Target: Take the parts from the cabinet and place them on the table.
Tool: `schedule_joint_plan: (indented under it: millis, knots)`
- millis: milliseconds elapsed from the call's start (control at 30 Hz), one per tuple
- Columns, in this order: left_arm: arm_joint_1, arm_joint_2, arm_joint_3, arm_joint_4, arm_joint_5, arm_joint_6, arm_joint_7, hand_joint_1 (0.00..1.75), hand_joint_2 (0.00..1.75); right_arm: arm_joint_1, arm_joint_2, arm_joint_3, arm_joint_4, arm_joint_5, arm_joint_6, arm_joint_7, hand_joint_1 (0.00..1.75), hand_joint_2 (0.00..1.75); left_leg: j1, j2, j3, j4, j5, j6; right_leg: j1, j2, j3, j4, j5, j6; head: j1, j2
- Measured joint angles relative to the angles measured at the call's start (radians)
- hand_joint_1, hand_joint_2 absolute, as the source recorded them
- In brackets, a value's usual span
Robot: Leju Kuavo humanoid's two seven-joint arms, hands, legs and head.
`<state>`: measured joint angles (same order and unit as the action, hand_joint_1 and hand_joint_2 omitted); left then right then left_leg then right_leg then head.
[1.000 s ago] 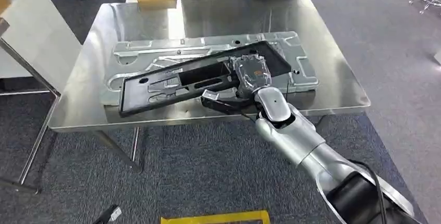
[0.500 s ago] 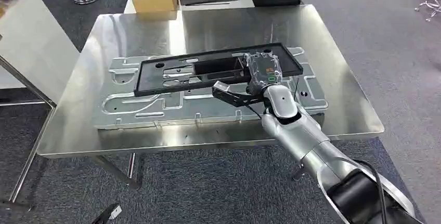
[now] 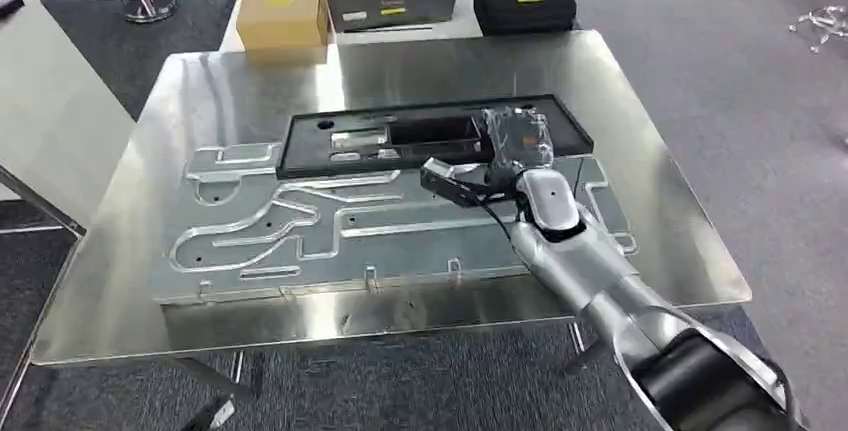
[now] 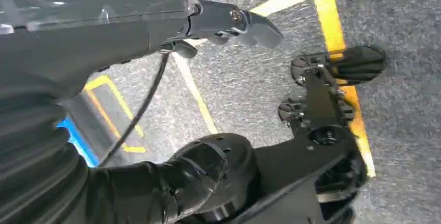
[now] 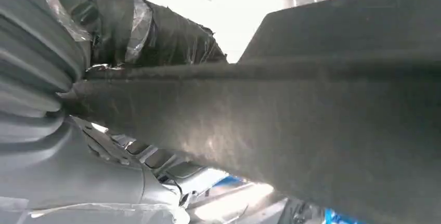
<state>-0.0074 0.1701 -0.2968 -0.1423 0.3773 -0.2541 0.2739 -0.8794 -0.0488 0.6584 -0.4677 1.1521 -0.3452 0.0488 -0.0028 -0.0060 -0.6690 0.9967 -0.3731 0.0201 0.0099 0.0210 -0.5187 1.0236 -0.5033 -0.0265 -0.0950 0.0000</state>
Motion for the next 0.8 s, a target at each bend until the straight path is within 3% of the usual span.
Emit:
schedule_joint_plan:
  millis: [67, 100, 133, 200, 233, 267, 300, 333, 367, 400, 433, 533, 567, 600, 633, 667, 700, 733, 767, 800]
  knots:
    - [-0.001, 0.0, 0.0, 0.0, 0.0, 0.0, 0.0, 0.0, 1.75, 0.0, 0.0, -0.001, 0.002, 0.0, 0.0, 0.0, 1.75, 1.75, 0.005, 0.0, 0.021, -0.002, 0.002, 0.013, -0.002, -0.003, -0.012, 0.022, -0.005, 0.009, 0.0, 0.0]
    - [-0.002, 0.0, 0.0, 0.0, 0.0, 0.0, 0.0, 0.0, 1.75, -0.001, 0.0, -0.001, 0.003, 0.0, 0.0, 0.001, 1.75, 1.75, 0.003, 0.0, 0.029, -0.002, -0.005, 0.019, -0.004, -0.008, -0.033, 0.074, -0.005, 0.011, 0.0, 0.0]
    - [-0.003, 0.0, 0.0, 0.0, 0.0, 0.0, 0.0, 0.0, 1.75, -0.001, 0.0, -0.001, 0.003, 0.0, 0.0, 0.001, 1.75, 1.75, 0.002, 0.001, 0.035, -0.002, -0.012, 0.025, -0.004, -0.009, -0.073, 0.14, -0.016, 0.015, 0.0, 0.0]
    - [-0.004, 0.0, 0.0, 0.0, 0.0, 0.0, 0.0, 0.0, 1.75, 0.004, 0.0, -0.002, 0.006, 0.0, 0.0, 0.001, 1.75, 1.75, 0.002, 0.0, 0.052, -0.002, -0.031, 0.027, -0.007, -0.01, -0.165, 0.274, -0.091, 0.024, 0.0, 0.0]
    - [-0.003, 0.0, 0.0, 0.0, 0.0, 0.0, 0.0, 0.0, 1.75, 0.008, 0.0, -0.002, 0.008, 0.0, 0.0, 0.001, 1.75, 1.75, 0.002, 0.0, 0.063, -0.001, -0.042, 0.027, -0.008, -0.01, -0.194, 0.302, -0.125, 0.025, 0.001, 0.0]
    - [-0.003, -0.001, 0.0, 0.0, 0.0, 0.0, 0.0, 0.0, 1.75, 0.011, 0.0, -0.002, 0.011, 0.0, 0.0, 0.001, 1.75, 1.75, 0.002, -0.002, 0.077, -0.001, -0.054, 0.026, -0.009, -0.011, -0.207, 0.293, -0.138, 0.025, 0.0, 0.0]
    - [-0.003, -0.001, 0.0, 0.0, 0.0, 0.0, 0.0, 0.0, 1.75, 0.012, 0.0, -0.002, 0.011, 0.0, 0.0, 0.001, 1.75, 1.75, 0.002, -0.003, 0.093, 0.001, -0.066, 0.024, -0.01, -0.011, -0.204, 0.252, -0.124, 0.024, 0.001, 0.0]
    - [-0.003, -0.001, 0.0, 0.0, 0.0, 0.0, 0.0, 0.0, 1.75, 0.012, -0.001, -0.002, 0.011, 0.0, 0.0, 0.001, 1.75, 1.75, 0.002, -0.004, 0.112, 0.002, -0.08, 0.022, -0.01, -0.012, -0.187, 0.181, -0.08, 0.022, 0.0, 0.0]
    - [-0.003, -0.001, 0.0, 0.0, 0.0, 0.0, 0.0, 0.0, 1.75, 0.011, -0.002, -0.002, 0.011, 0.0, 0.0, 0.001, 1.75, 1.75, 0.002, -0.005, 0.133, 0.002, -0.095, 0.02, -0.009, -0.012, -0.164, 0.096, -0.007, 0.016, 0.001, 0.0]
    - [0.001, -0.002, 0.0, 0.0, 0.0, 0.0, 0.0, 0.0, 1.75, 0.012, -0.003, -0.002, 0.013, 0.0, 0.0, 0.001, 1.75, 1.75, 0.002, -0.005, 0.138, 0.0, -0.109, 0.016, -0.006, -0.014, -0.152, 0.018, 0.103, 0.01, 0.002, 0.0]
    - [-0.004, -0.002, 0.0, 0.001, 0.0, 0.0, 0.0, 0.0, 1.75, 0.01, -0.005, -0.002, 0.015, 0.0, -0.001, 0.001, 1.75, 1.75, -0.001, -0.006, 0.15, 0.008, -0.121, 0.01, 0.003, -0.01, -0.156, 0.01, 0.118, 0.006, -0.001, 0.0]
    - [-0.009, -0.003, 0.0, 0.001, 0.0, 0.0, -0.001, 0.0, 1.75, 0.007, -0.004, -0.003, 0.014, 0.0, -0.001, 0.001, 1.75, 1.75, 0.0, -0.006, 0.156, 0.002, -0.121, -0.006, 0.005, -0.008, -0.14, -0.001, 0.107, -0.014, 0.0, 0.0]
    - [-0.01, -0.003, 0.0, 0.001, 0.0, 0.0, -0.001, 0.0, 1.75, 0.007, -0.004, -0.003, 0.014, 0.0, -0.001, 0.001, 1.75, 1.75, -0.001, -0.007, 0.156, 0.01, -0.123, -0.01, -0.001, -0.008, -0.121, -0.009, 0.107, -0.018, 0.002, 0.0]
    - [-0.009, -0.005, 0.0, 0.001, 0.0, 0.001, -0.002, 0.0, 1.75, 0.008, -0.006, -0.004, 0.015, 0.0, -0.001, 0.001, 1.75, 1.75, 0.003, -0.001, 0.138, 0.055, -0.118, -0.012, -0.002, -0.009, -0.102, -0.019, 0.101, -0.025, 0.002, 0.0]
    - [-0.01, -0.006, 0.0, 0.001, 0.0, 0.001, -0.005, 0.0, 1.75, 0.007, -0.006, -0.006, 0.018, 0.0, 0.0, 0.003, 1.75, 1.75, 0.003, -0.001, 0.099, 0.124, -0.121, -0.018, -0.003, -0.012, -0.091, -0.021, 0.097, -0.031, 0.0, 0.0]
    - [-0.01, -0.006, 0.0, 0.001, 0.003, -0.001, -0.01, 0.0, 1.75, 0.007, -0.005, -0.008, 0.019, 0.0, 0.001, 0.0, 1.75, 1.75, 0.005, 0.0, 0.049, 0.197, -0.14, -0.023, -0.004, -0.012, -0.083, -0.021, 0.09, -0.035, 0.0, 0.0]
    - [-0.009, -0.006, 0.0, 0.001, 0.006, -0.005, -0.016, 0.0, 1.75, 0.009, -0.003, -0.008, 0.02, 0.0, 0.003, -0.002, 1.75, 1.75, 0.008, 0.0, 0.0, 0.259, -0.179, -0.029, -0.004, -0.01, -0.075, -0.021, 0.081, -0.035, 0.0, 0.0]
    - [-0.009, -0.007, 0.0, 0.001, 0.01, -0.01, -0.02, 0.0, 0.0, 0.011, -0.003, -0.008, 0.022, 0.0, 0.005, -0.006, 0.0, 0.0, 0.009, 0.0, -0.039, 0.296, -0.217, -0.031, -0.004, -0.008, -0.067, -0.021, 0.072, -0.035, 0.0, 0.0]
    - [-0.009, -0.008, 0.0, 0.001, 0.011, -0.017, -0.025, 0.0, 0.0, 0.014, -0.002, -0.008, 0.025, 0.002, 0.005, -0.01, 0.0, 0.0, 0.011, 0.0, -0.059, 0.299, -0.23, -0.033, -0.004, -0.007, -0.056, -0.021, 0.063, -0.033, 0.0, 0.0]
    - [-0.009, -0.008, 0.0, 0.001, 0.011, -0.025, -0.025, 0.0, 0.0, 0.016, -0.002, -0.01, 0.028, 0.002, 0.006, -0.014, 0.0, 0.0, 0.012, 0.0, -0.062, 0.268, -0.212, -0.034, -0.003, -0.006, -0.044, -0.02, 0.054, -0.032, 0.0, 0.0]
